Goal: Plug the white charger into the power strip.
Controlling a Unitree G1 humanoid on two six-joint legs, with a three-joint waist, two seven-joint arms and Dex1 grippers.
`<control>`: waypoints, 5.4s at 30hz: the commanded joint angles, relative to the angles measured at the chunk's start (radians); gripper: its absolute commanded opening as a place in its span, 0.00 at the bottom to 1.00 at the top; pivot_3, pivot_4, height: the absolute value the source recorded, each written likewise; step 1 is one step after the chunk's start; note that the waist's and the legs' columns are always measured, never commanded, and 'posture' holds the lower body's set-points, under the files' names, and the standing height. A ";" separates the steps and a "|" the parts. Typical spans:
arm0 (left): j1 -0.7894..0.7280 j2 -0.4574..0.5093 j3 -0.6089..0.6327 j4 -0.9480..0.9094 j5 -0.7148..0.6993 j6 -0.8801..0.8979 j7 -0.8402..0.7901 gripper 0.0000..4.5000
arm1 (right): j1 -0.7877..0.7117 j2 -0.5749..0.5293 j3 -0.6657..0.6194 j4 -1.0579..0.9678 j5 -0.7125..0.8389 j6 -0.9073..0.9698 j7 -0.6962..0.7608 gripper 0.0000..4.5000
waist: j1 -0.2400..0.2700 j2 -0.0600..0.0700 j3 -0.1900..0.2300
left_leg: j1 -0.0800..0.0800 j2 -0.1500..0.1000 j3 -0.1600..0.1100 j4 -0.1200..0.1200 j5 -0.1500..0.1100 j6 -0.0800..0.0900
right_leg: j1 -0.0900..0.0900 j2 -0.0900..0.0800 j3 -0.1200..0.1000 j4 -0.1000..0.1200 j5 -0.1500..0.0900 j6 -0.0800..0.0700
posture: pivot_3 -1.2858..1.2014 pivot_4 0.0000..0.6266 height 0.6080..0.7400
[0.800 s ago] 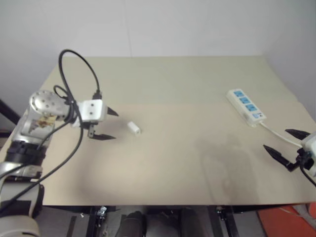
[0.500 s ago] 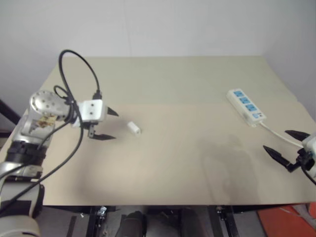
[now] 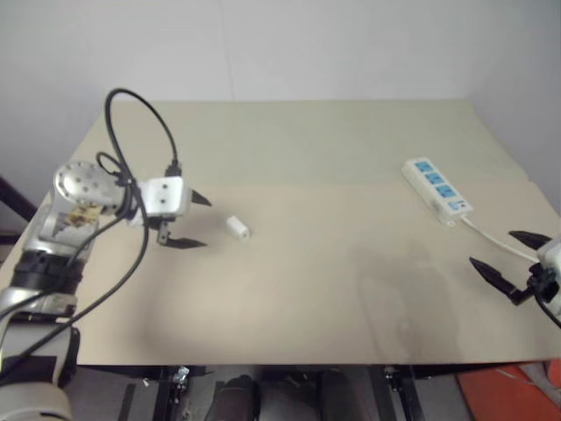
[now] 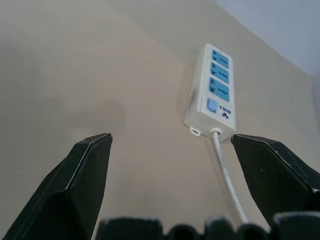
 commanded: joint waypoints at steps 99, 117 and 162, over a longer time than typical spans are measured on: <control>-0.055 -0.098 -0.032 -0.030 0.005 -0.015 0.034 1.00 | -0.173 0.374 0.300 -0.012 0.124 -0.003 -0.143 1.00 | -0.010 -0.001 -0.001 | -0.005 -0.001 0.002 0.010 -0.003 0.005 | -0.003 0.001 0.007 0.000 0.007 0.006 | 0.52 0.24 1.00; -0.042 -0.113 -0.026 -0.063 -0.017 0.014 0.027 1.00 | -0.268 0.416 0.353 0.206 0.095 -0.077 -0.108 1.00 | -0.018 -0.001 -0.001 | -0.005 -0.002 0.002 0.010 -0.003 0.005 | -0.002 0.001 0.007 0.001 0.007 0.006 | 0.52 0.24 1.00; -0.514 -0.235 -0.254 0.493 0.245 -0.399 -0.096 1.00 | -0.329 0.258 0.548 0.231 0.189 -0.098 0.521 0.76 | -0.024 -0.003 -0.001 | -0.003 -0.002 0.004 0.011 -0.003 0.005 | -0.001 0.002 0.008 -0.002 0.007 0.007 | 0.52 0.24 1.00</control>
